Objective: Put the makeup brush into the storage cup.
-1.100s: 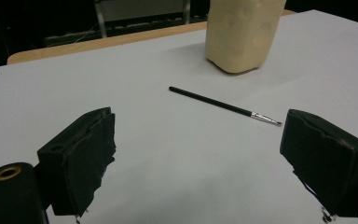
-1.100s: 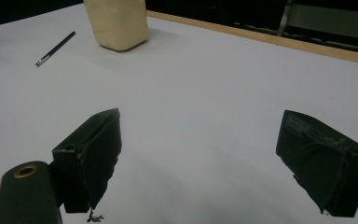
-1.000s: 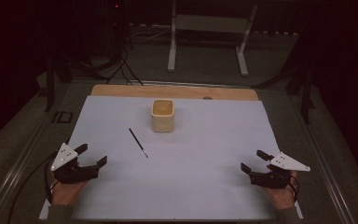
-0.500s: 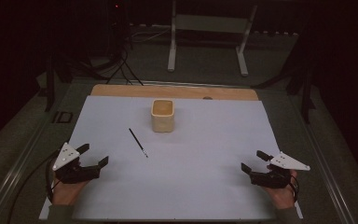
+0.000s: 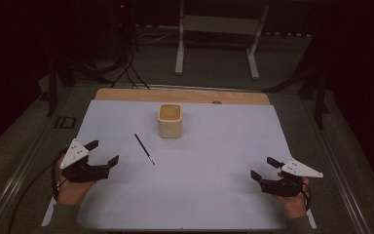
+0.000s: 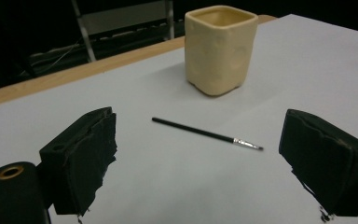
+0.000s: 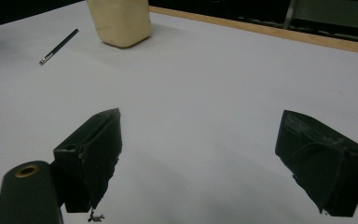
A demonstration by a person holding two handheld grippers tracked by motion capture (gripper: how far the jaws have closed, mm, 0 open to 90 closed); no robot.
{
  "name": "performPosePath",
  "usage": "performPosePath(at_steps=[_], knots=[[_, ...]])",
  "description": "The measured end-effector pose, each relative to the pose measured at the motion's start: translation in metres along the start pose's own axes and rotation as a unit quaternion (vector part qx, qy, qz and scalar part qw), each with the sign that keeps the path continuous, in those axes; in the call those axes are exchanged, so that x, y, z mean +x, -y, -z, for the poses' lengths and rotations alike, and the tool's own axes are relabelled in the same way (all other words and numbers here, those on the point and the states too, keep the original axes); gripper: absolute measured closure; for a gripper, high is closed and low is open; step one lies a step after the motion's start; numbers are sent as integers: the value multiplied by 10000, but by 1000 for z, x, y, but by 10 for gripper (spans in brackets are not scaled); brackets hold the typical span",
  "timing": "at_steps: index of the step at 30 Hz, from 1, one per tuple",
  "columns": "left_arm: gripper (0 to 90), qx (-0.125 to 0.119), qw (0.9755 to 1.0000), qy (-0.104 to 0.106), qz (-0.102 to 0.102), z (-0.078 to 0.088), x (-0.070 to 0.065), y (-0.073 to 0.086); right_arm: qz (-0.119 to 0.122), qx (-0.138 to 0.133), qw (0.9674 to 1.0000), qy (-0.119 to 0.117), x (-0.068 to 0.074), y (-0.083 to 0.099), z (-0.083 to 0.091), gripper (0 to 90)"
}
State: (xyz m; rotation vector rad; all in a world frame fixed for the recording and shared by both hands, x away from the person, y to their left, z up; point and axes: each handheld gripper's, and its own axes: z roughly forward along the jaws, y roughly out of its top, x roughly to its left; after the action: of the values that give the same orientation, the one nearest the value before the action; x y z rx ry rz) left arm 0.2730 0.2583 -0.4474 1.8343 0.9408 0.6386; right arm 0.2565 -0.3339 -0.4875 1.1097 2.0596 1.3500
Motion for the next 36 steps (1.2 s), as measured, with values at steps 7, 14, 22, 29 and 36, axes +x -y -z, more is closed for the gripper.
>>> performPosePath(at_steps=[7,14,22,29,36], knots=[[118,-9,10000,33,-50,-9,5,-15,0,-30,10000,3,-1,0,1,143],[119,30,9999,57,-97,-20,9,-26,-25,-49,10000,9,-1,0,2,143],[118,41,9999,109,-97,-32,11,-37,-26,-46,10000,3,-2,0,2,143],[118,63,9999,94,-77,-39,15,-43,-48,-48,10000,7,-3,0,2,143],[119,69,9999,86,-102,-45,19,-52,-44,-45,10000,10,-3,0,2,143]])
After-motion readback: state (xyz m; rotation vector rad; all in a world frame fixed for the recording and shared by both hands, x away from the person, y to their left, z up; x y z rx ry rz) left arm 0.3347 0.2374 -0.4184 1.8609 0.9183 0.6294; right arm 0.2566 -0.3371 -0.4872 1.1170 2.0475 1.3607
